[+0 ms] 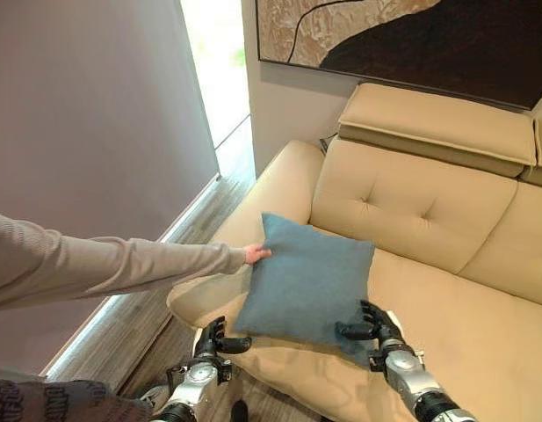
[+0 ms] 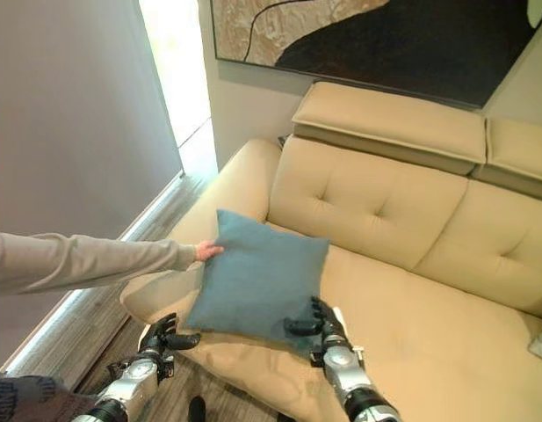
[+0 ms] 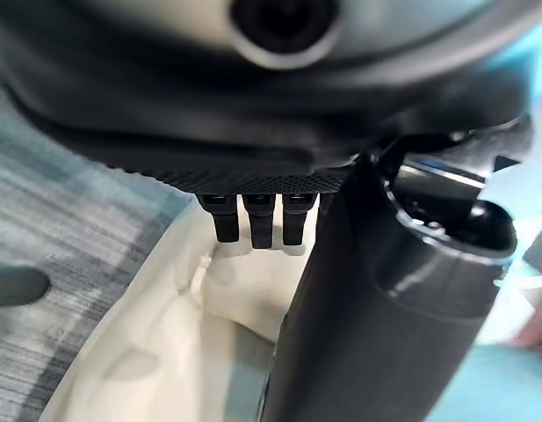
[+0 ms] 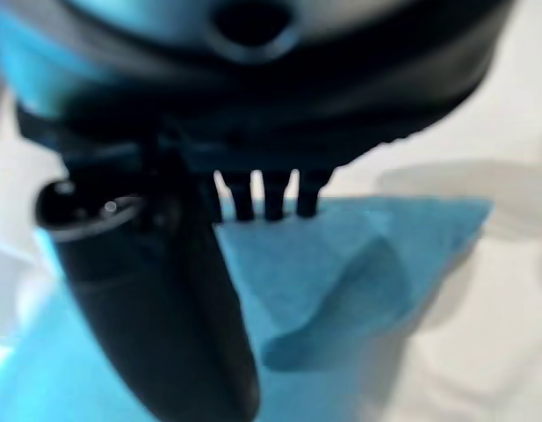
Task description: Pick up all the scattered cushions and arrange them neatly on the sofa.
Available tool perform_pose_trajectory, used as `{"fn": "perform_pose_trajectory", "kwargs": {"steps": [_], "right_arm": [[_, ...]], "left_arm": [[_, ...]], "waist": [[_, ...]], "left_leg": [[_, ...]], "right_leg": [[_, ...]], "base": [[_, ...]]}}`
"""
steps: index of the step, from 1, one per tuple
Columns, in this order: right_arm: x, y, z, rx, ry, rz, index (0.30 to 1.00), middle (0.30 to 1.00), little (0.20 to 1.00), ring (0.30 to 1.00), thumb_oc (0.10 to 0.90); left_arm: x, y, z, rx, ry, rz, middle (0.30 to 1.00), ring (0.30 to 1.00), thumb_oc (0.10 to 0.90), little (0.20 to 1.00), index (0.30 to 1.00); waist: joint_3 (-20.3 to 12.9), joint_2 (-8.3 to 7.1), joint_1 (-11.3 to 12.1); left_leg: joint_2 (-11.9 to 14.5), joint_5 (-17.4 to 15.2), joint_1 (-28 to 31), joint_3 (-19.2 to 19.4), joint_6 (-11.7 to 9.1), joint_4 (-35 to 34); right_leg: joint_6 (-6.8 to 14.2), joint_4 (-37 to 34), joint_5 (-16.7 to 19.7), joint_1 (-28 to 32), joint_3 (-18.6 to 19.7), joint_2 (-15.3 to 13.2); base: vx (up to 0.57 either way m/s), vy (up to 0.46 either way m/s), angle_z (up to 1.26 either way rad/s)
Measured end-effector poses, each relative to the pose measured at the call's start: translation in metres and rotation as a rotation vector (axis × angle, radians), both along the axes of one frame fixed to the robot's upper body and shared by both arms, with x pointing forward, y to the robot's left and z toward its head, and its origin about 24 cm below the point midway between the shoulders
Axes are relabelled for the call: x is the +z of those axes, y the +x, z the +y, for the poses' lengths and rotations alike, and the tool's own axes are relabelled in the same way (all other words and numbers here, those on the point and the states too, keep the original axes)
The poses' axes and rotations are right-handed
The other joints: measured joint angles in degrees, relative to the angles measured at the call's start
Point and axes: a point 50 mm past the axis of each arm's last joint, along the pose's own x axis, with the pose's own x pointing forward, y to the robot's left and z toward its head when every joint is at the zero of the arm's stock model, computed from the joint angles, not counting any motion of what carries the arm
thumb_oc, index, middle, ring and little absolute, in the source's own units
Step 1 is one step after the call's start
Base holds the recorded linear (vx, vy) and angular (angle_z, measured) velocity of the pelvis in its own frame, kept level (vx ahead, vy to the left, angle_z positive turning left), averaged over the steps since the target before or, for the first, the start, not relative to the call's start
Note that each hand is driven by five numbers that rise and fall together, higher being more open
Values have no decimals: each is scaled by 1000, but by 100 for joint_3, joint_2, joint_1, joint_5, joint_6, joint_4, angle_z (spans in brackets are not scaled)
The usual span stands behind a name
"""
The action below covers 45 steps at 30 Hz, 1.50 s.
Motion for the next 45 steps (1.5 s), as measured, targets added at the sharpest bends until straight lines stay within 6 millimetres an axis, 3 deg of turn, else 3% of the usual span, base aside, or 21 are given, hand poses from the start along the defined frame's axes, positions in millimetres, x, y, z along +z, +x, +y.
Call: {"fn": "perform_pose_trajectory", "kwargs": {"steps": [7, 11, 14, 18, 25, 29, 35, 38, 40, 44, 45], "right_arm": [[-3, 5, 41, 117, 59, 6, 900, 900, 900, 900, 800], [-6, 2, 62, 203, 65, 23, 900, 900, 900, 900, 800], [-10, -5, 75, 213, 109, 33, 900, 900, 900, 900, 800], [-12, -14, 63, 132, 144, 27, 900, 900, 900, 900, 800], [-10, -20, 21, -31, 132, 4, 900, 900, 900, 900, 800], [-12, -28, 6, -72, 114, 16, 900, 900, 900, 900, 800], [-7, -28, 2, -77, 115, -11, 900, 900, 900, 900, 800], [7, -21, 1, -51, 113, -82, 900, 900, 900, 900, 800], [14, -16, -2, -50, 111, -112, 900, 900, 900, 900, 800], [24, -15, -19, -81, 73, -164, 900, 900, 900, 900, 800], [26, -15, -27, -83, 44, -165, 900, 900, 900, 900, 800]], "left_arm": [[3, 9, -10, -32, 4, -13, 900, 900, 800, 900, 900], [8, 19, -19, -75, 8, -44, 900, 900, 800, 900, 900], [7, 17, -20, -91, 12, -33, 900, 900, 800, 900, 900], [7, 13, -22, -91, -5, -42, 900, 900, 800, 900, 900], [7, -2, -8, -67, -52, -60, 900, 900, 800, 900, 900], [7, -16, -4, -76, -90, -66, 900, 900, 800, 900, 900], [20, -24, -10, -51, -208, -127, 900, 900, 800, 900, 900], [43, -26, -9, -47, -328, -215, 900, 900, 800, 900, 900], [58, -29, -7, -48, -384, -259, 900, 900, 800, 900, 900], [136, -51, 22, -159, -540, -494, 900, 900, 800, 900, 900], [152, -47, 33, -166, -556, -557, 900, 900, 800, 900, 900]], "waist": [[-13, 1, 83], [13, -88, 167], [95, -236, 146], [159, -368, 117], [158, -360, -2], [134, -261, -21], [18, 32, 0], [12, 151, 44], [-40, 257, 198], [-49, 284, 378], [-80, 335, 600]], "left_leg": [[42, -24, -120, 31, 31, -1], [96, 47, -409, 41, -74, -2], [101, 53, -381, 138, -83, -4], [110, 45, -296, 192, -72, -6], [102, 11, -177, 258, -25, -7], [97, -5, -70, 256, -5, -11], [100, -27, -63, 164, 28, -34], [104, -21, -78, 107, 19, -33], [102, -21, -74, 73, 18, -37], [92, 25, -39, -73, -53, -10], [69, 21, -45, -121, -48, -29]], "right_leg": [[1, 4, 1, -152, 140, 42], [-2, 5, 44, -444, 182, 116], [16, 1, 67, -467, 278, 130], [37, -2, 81, -432, 363, 104], [42, -37, 83, -346, 417, 81], [54, -40, 66, -237, 411, 76], [75, -41, 49, -174, 324, 79], [83, -41, 23, -163, 258, 79], [86, -44, 20, -136, 243, 75], [98, -41, -37, -8, 89, 80], [112, -42, -58, 16, 42, 79]], "base": [[-123, 5, -3], [-98, -6, -4], [11, 15, -12], [34, 4, -11], [13, -2, -4], [-16, -12, 0], [-19, -2, 8], [-3, 6, 9], [1, 14, 6], [1, 4, 22], [2, -20, 18]]}}
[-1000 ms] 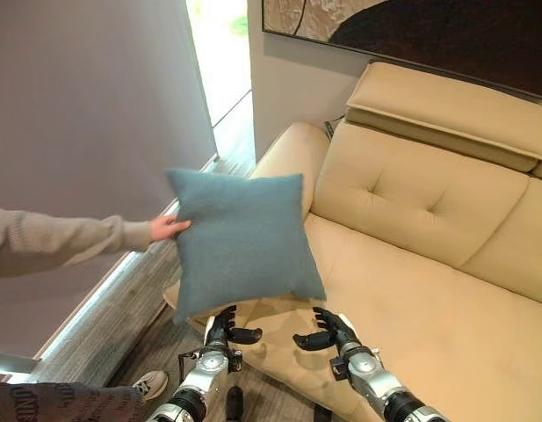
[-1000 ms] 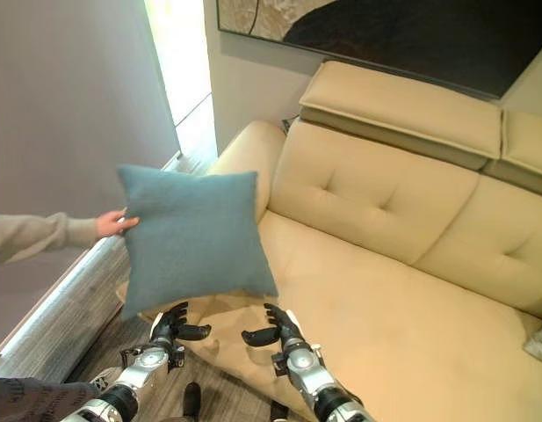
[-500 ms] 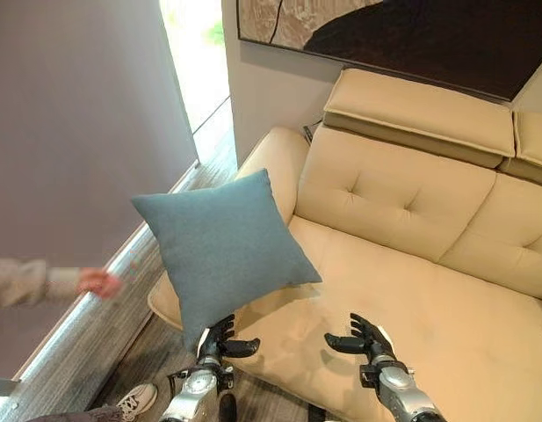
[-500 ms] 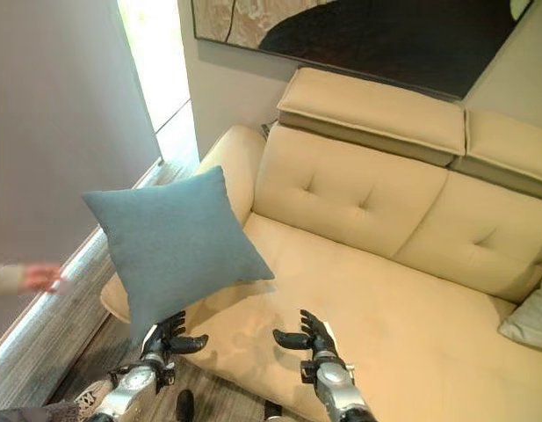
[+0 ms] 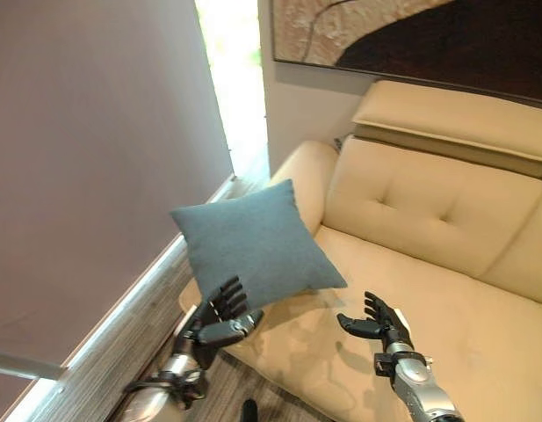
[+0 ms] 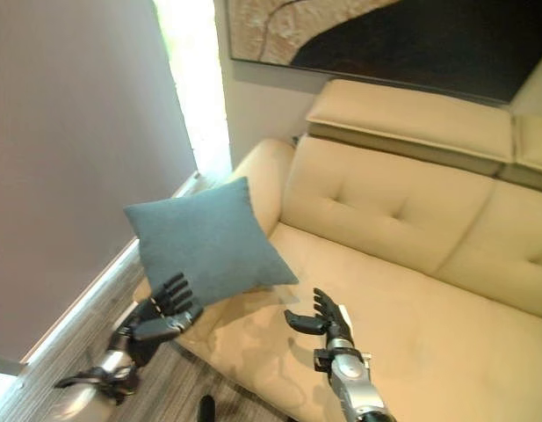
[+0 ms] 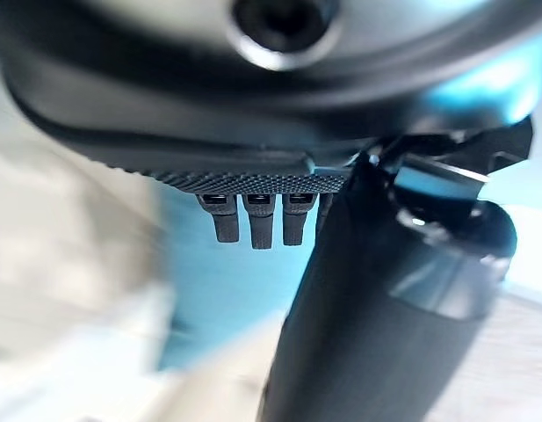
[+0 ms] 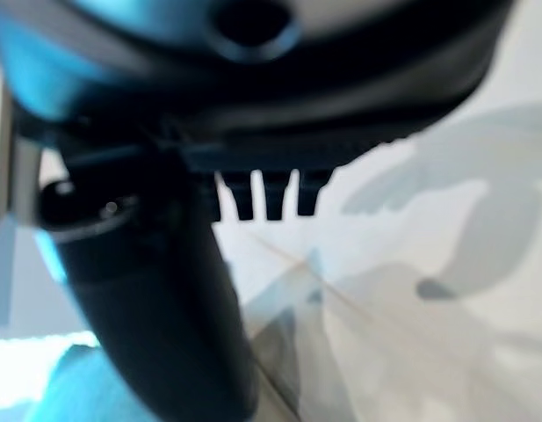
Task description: Pick up all the scattered cushions and arrange them neatly on the sofa.
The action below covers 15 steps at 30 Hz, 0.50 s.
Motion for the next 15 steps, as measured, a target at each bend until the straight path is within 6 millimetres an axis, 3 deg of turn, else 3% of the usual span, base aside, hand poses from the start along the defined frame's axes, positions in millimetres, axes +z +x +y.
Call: {"fn": "perform_pose_trajectory", "kwargs": {"steps": [3, 7, 11, 15], "right_arm": [[7, 10, -3, 13, -20, -25, 900, 900, 900, 900, 800], [16, 24, 0, 26, -34, -64, 900, 900, 900, 900, 800], [28, 44, 8, 60, -75, -106, 900, 900, 900, 900, 800], [60, 77, 8, 53, -145, -212, 900, 900, 900, 900, 800]], "left_arm": [[19, 11, 18, 64, -30, -84, 900, 900, 800, 900, 900], [23, 15, 26, 95, -36, -100, 900, 900, 800, 900, 900], [-1, 24, 42, 193, 108, -33, 900, 900, 800, 900, 900], [-35, 39, 60, 368, 356, 85, 900, 900, 800, 900, 900]], "waist": [[-9, 8, 289], [14, -111, 446], [17, -254, 598], [38, -454, 721]], "left_leg": [[-5, 17, -63, -118, -22, 19], [-60, 51, -163, -315, -42, 25], [-83, 65, -216, -393, -55, 25], [-75, 122, -372, -555, -91, 26]], "right_leg": [[-1, 0, -9, 19, -138, 11], [9, 0, -35, 16, -297, 8], [21, 1, -57, 27, -424, 12], [9, -1, -80, -44, -572, 37]], "base": [[13, -17, 24], [23, -5, 23], [37, -4, 12], [20, 3, 20]]}}
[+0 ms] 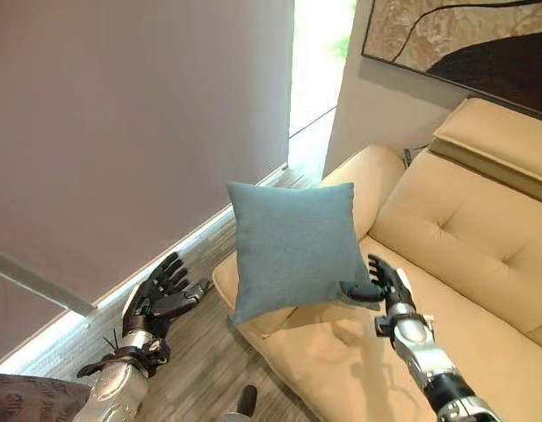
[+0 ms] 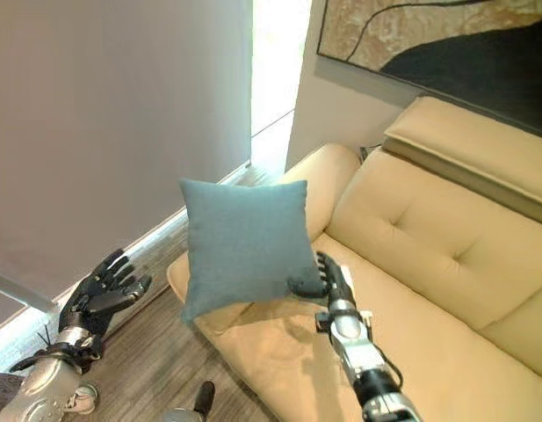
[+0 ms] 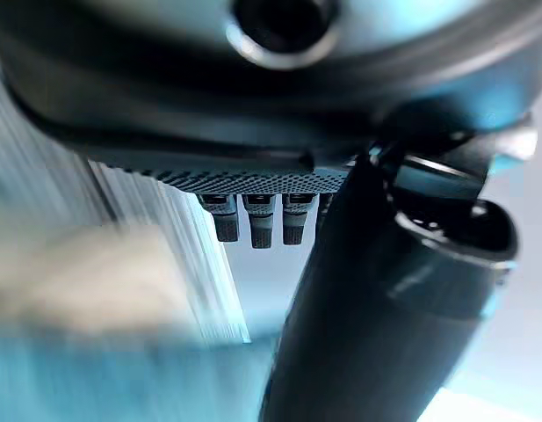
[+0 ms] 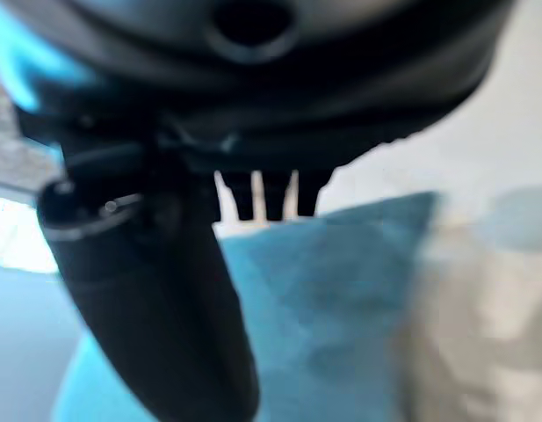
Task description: Pick up all the scattered cushions and arrange them neatly on the sofa.
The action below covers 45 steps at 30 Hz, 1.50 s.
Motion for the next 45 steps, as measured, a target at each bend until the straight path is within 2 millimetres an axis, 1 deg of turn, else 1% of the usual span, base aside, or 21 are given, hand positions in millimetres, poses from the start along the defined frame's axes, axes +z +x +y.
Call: {"fn": "perform_pose_trajectory", "kwargs": {"steps": [2, 4, 6, 9, 13, 15, 18, 19, 20, 21, 25, 30, 31, 33, 35, 37, 38, 40, 41, 43, 45], "right_arm": [[19, 16, 1, -16, -26, -67, 900, 900, 900, 900, 800], [39, 32, 9, -1, -27, -130, 900, 900, 900, 900, 800], [52, 43, 16, 20, -44, -164, 900, 900, 900, 900, 800], [65, 60, 26, 48, -78, -179, 900, 900, 900, 900, 800], [77, 75, 39, 70, -97, -178, 900, 900, 900, 900, 800], [86, 83, 37, 59, -114, -185, 900, 900, 900, 900, 800], [99, 91, 33, 37, -129, -203, 900, 900, 900, 900, 800], [103, 94, 33, 41, -137, -200, 580, 580, 580, 580, 587], [107, 96, 33, 57, -156, -193, 389, 389, 389, 389, 460], [110, 98, 34, 75, -175, -193, 300, 300, 300, 300, 400], [123, 104, 37, 157, -269, -185, 300, 300, 300, 300, 400], [130, 105, 44, 201, -303, -209, 300, 300, 300, 300, 400], [130, 101, 51, 241, -317, -232, 300, 300, 300, 300, 400], [129, 96, 56, 280, -316, -257, 300, 300, 300, 300, 400], [126, 85, 53, 319, -321, -284, 300, 300, 300, 300, 400], [116, 72, 52, 373, -313, -278, 300, 300, 300, 300, 400], [110, 66, 50, 390, -297, -264, 300, 300, 300, 300, 400], [99, 60, 49, 408, -283, -232, 300, 300, 300, 300, 400], [95, 56, 49, 419, -274, -221, 300, 300, 300, 300, 400], [86, 48, 53, 463, -261, -199, 300, 300, 300, 300, 400], [75, 39, 54, 498, -247, -168, 300, 300, 300, 300, 400]], "left_arm": [[-9, 9, 2, 15, 84, 37, 900, 900, 800, 900, 900], [-14, 21, 1, 41, 113, 62, 900, 900, 800, 900, 900], [-12, 30, -3, 57, 126, 54, 900, 900, 800, 900, 900], [-4, 50, -29, 13, 91, -4, 900, 900, 800, 900, 900], [3, 64, -56, -87, 59, -49, 900, 900, 800, 900, 900], [6, 69, -66, -125, 54, -60, 900, 900, 800, 900, 900], [8, 76, -73, -149, 59, -72, 900, 900, 800, 900, 900], [9, 79, -73, -149, 60, -76, 900, 900, 800, 900, 900], [11, 82, -73, -147, 62, -81, 900, 900, 800, 900, 900], [12, 84, -73, -144, 59, -88, 900, 900, 800, 900, 900], [21, 98, -74, -141, 50, -112, 900, 900, 800, 900, 900], [35, 111, -75, -136, 60, -150, 900, 900, 800, 900, 900], [38, 113, -74, -133, 59, -160, 900, 900, 800, 900, 900], [38, 113, -73, -125, 63, -158, 900, 900, 800, 900, 900], [36, 111, -71, -105, 61, -149, 900, 900, 800, 900, 900], [32, 109, -68, -89, 62, -137, 900, 900, 800, 900, 900], [32, 109, -67, -88, 63, -134, 900, 900, 800, 900, 900], [33, 109, -65, -80, 61, -138, 900, 900, 800, 900, 900], [33, 109, -65, -75, 54, -138, 900, 900, 800, 900, 900], [31, 109, -59, -27, 7, -129, 900, 900, 800, 900, 900], [30, 109, -59, -16, 2, -125, 900, 900, 800, 900, 900]], "waist": [[0, -98, 111], [19, -168, 143], [50, -241, 170], [102, -357, 253], [180, -463, 245], [230, -509, 235], [339, -517, 231], [397, -505, 230], [453, -491, 232], [502, -487, 230], [601, -494, 201], [623, -511, 83], [635, -528, 56], [692, -538, 43], [736, -556, -55], [773, -590, -127], [781, -604, -112], [785, -611, -194], [787, -615, -260], [789, -619, -280], [789, -620, -413]], "left_leg": [[12, 18, -148, -10, -10, 2], [19, 61, -292, -42, -16, 2], [20, 75, -360, -36, -20, 3], [27, 104, -548, -53, -42, 5], [28, 125, -798, -87, -49, 6], [30, 141, -943, -98, -61, 6], [28, 158, -1080, -116, -64, 7], [28, 158, -1081, -117, -64, 7], [30, 158, -1105, -126, -64, 7], [31, 158, -1108, -128, -64, 7], [35, 158, -1134, -129, -67, 6], [34, 158, -1135, -115, -67, 7], [35, 157, -1130, -90, -66, 7], [36, 157, -1085, -22, -66, 7], [34, 156, -1032, -6, -65, 7], [26, 154, -943, 22, -62, 7], [20, 153, -897, 55, -60, 7], [23, 152, -865, 89, -60, 6], [33, 151, -846, 128, -59, 6], [50, 138, -790, 261, -43, 5], [65, 133, -735, 361, -35, 4]], "right_leg": [[-15, 0, 13, -151, 3, 13], [-41, 1, 42, -274, -8, 35], [-52, 1, 55, -352, 1, 37], [-57, 2, 66, -536, -9, 51], [-67, 39, 83, -769, -16, 60], [-71, 39, 94, -919, -21, 65], [-72, 40, 99, -1034, -57, 67], [-72, 40, 99, -1035, -62, 68], [-72, 40, 99, -1048, -80, 71], [-72, 40, 99, -1048, -93, 72], [-73, 39, 99, -1073, -127, 73], [-75, 40, 102, -1080, -107, 71], [-83, 41, 107, -1096, -48, 68], [-93, 42, 115, -1086, 5, 60], [-99, 43, 120, -1032, 7, 53], [-100, 42, 121, -950, 18, 43], [-100, 43, 121, -920, 37, 33], [-101, 43, 122, -908, 85, 32], [-101, 43, 131, -920, 123, 34], [-91, 43, 181, -937, 288, 34], [-85, 42, 214, -932, 366, 32]], "base": [[-11, -1, 6], [-44, -25, 3], [-21, -14, -1], [-54, -21, 2], [-59, 1, 2], [-45, 7, 0], [-23, -10, 5], [0, 0, 0], [0, 0, 0], [-3, -22, 4], [0, 0, 0], [-1, 0, -1], [9, 1, -12], [34, 6, -12], [16, 7, 3], [-3, 14, 0], [-6, 18, -10], [-13, 26, -12], [-9, 28, -25], [5, 13, -35], [15, 18, -23]]}}
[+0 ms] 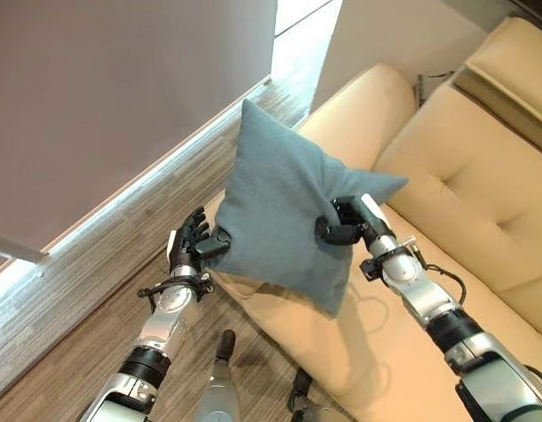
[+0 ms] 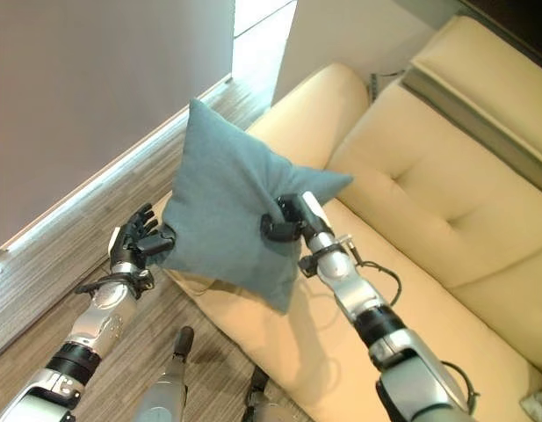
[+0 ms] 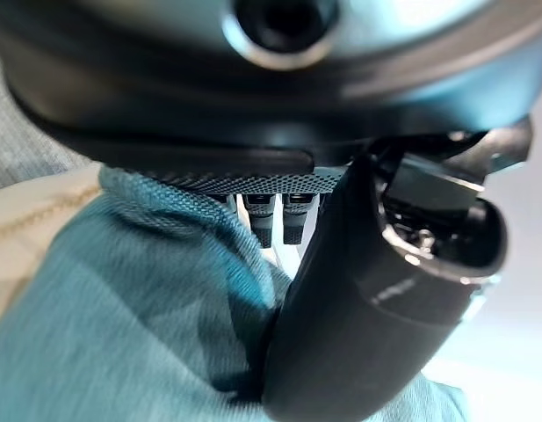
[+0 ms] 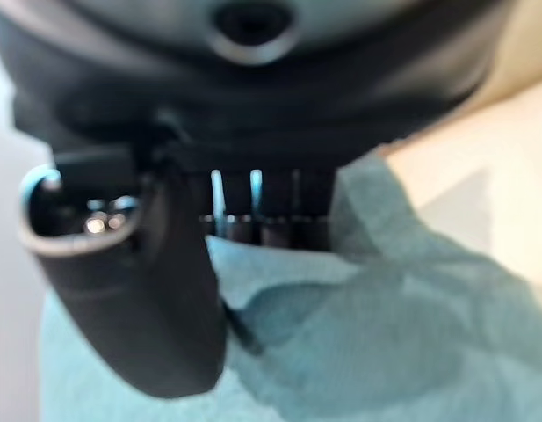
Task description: Pick up all the scattered cushions and arrange them neatly on the sofa.
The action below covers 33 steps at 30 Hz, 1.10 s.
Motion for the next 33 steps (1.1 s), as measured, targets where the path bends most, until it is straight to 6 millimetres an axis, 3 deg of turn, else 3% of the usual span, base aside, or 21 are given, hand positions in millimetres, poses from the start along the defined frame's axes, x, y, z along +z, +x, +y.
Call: {"fn": "perform_pose_trajectory", "kwargs": {"steps": [7, 8, 10, 15, 18, 27, 33], "right_arm": [[-47, -36, 0, 25, 25, 159, 300, 300, 300, 300, 400], [-53, -40, -1, 28, 27, 182, 300, 300, 300, 300, 400], [-63, -48, -2, 32, 19, 227, 300, 300, 300, 300, 400], [-74, -57, -3, 54, -12, 281, 300, 300, 300, 300, 400], [-77, -59, -5, 64, -43, 290, 300, 300, 300, 300, 400], [-83, -73, -22, -36, 11, 290, 300, 300, 300, 300, 400], [-83, -78, -36, -133, 35, 267, 300, 300, 300, 300, 400]], "left_arm": [[-12, -4, -5, 10, -118, 31, 900, 900, 800, 900, 900], [-16, -7, -5, -5, -137, 44, 538, 538, 558, 538, 538], [-29, -11, -4, -44, -190, 89, 300, 300, 400, 300, 300], [-73, -33, 4, -70, -228, 275, 300, 300, 400, 300, 300], [-83, -40, 3, -79, -212, 331, 300, 300, 400, 300, 300], [-82, -47, -3, -142, -211, 311, 300, 300, 400, 300, 300], [-68, -41, -18, -219, -199, 250, 300, 300, 400, 300, 300]], "waist": [[0, -1, -363], [0, -1, -420], [-4, 8, -497], [-18, 34, -760], [-25, 48, -786], [-274, 489, -832], [-320, 566, -1064]], "left_leg": [[19, -20, 113, 232, 27, -2], [19, -31, 140, 289, 41, -3], [18, -53, 200, 363, 73, -3], [-3, -115, 398, 687, 119, -3], [15, -115, 456, 768, 119, -3], [4, -180, 709, 870, 187, -35], [-29, -184, 809, 936, 198, -13]], "right_leg": [[14, -2, 80, -30, 284, -5], [15, -2, 89, -31, 306, -13], [25, -2, 103, -26, 414, -21], [35, -1, 159, -18, 726, -70], [28, -1, 177, 0, 767, -64], [35, -14, 185, 189, 908, -122], [64, -10, 204, 249, 941, -160]], "base": [[10, 32, -18], [-2, 27, -22], [15, 43, -27], [31, 31, -32], [24, 12, -12], [24, 5, -5], [-33, -18, -6]]}}
